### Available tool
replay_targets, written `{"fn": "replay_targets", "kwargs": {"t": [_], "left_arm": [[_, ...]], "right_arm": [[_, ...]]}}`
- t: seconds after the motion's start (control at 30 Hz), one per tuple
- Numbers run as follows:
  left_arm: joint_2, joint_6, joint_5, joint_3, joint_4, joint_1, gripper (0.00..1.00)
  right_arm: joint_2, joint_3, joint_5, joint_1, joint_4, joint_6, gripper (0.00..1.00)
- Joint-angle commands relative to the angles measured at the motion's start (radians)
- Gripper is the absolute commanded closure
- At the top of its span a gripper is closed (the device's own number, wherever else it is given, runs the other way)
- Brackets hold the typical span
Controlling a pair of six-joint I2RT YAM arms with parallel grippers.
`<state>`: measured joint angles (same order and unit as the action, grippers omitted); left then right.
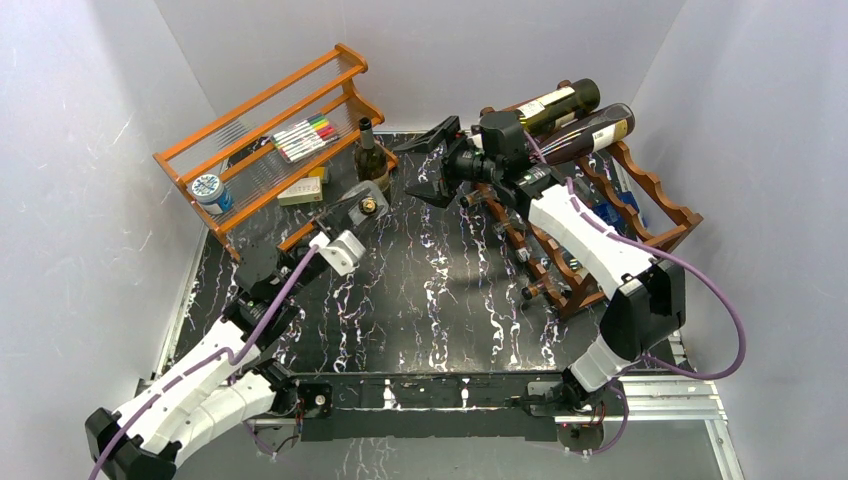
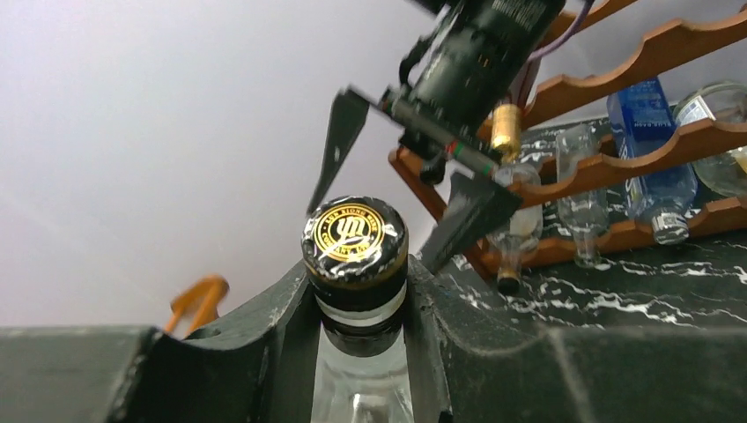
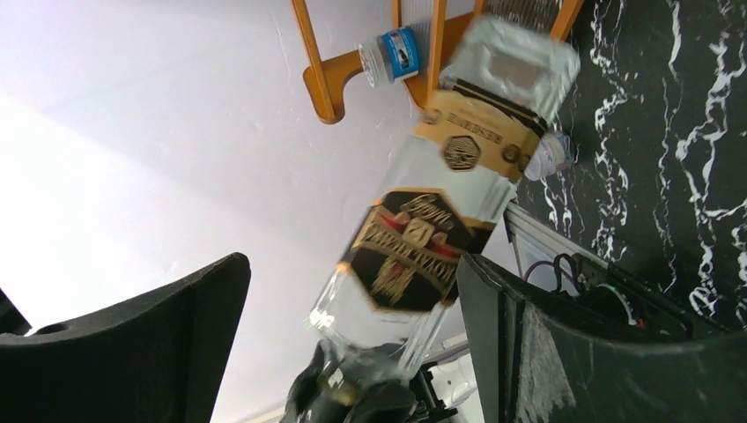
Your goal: Take the wine bottle off the wine rack
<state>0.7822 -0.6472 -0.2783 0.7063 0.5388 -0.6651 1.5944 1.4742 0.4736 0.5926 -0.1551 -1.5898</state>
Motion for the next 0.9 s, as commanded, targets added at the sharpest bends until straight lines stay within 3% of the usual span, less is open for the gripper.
{"fn": "replay_targets", "kwargs": {"t": [0.0,0.07,0.23,0.37,0.47,0.63,0.8,0.87], "left_arm": [[-0.120,0.050,0.152,0.013,0.112,0.002,1.00],[-0.116,0.120,0.255,0.019,0.093,0.002,1.00],[-0.033,0.270,0.546,0.080,-0.024,0.002,1.00],[0.048,0.358,0.649,0.136,-0.091,0.002,1.00],[0.125,0.392,0.724,0.185,-0.113,0.005,1.00],[0.259,0.429,0.722,0.235,-0.052,0.063,1.00],[0.392,0.700,0.568,0.329,-0.117,0.280,1.00],[0.431,0.737,0.542,0.345,-0.095,0.320,1.00]], "right_arm": [[-0.073,0.008,0.008,-0.025,0.043,0.070,0.02],[-0.069,0.021,0.010,-0.032,0.021,0.125,0.02],[-0.016,0.209,0.033,-0.033,-0.105,0.471,0.02],[0.008,0.335,0.057,-0.035,-0.238,0.787,0.02],[-0.055,0.321,0.004,-0.035,-0.263,0.964,0.02],[-0.233,0.240,-0.181,-0.035,-0.265,1.176,0.02],[-0.408,0.172,-0.412,-0.035,-0.284,1.292,0.02],[-0.461,0.162,-0.482,-0.036,-0.301,1.329,0.02]]}}
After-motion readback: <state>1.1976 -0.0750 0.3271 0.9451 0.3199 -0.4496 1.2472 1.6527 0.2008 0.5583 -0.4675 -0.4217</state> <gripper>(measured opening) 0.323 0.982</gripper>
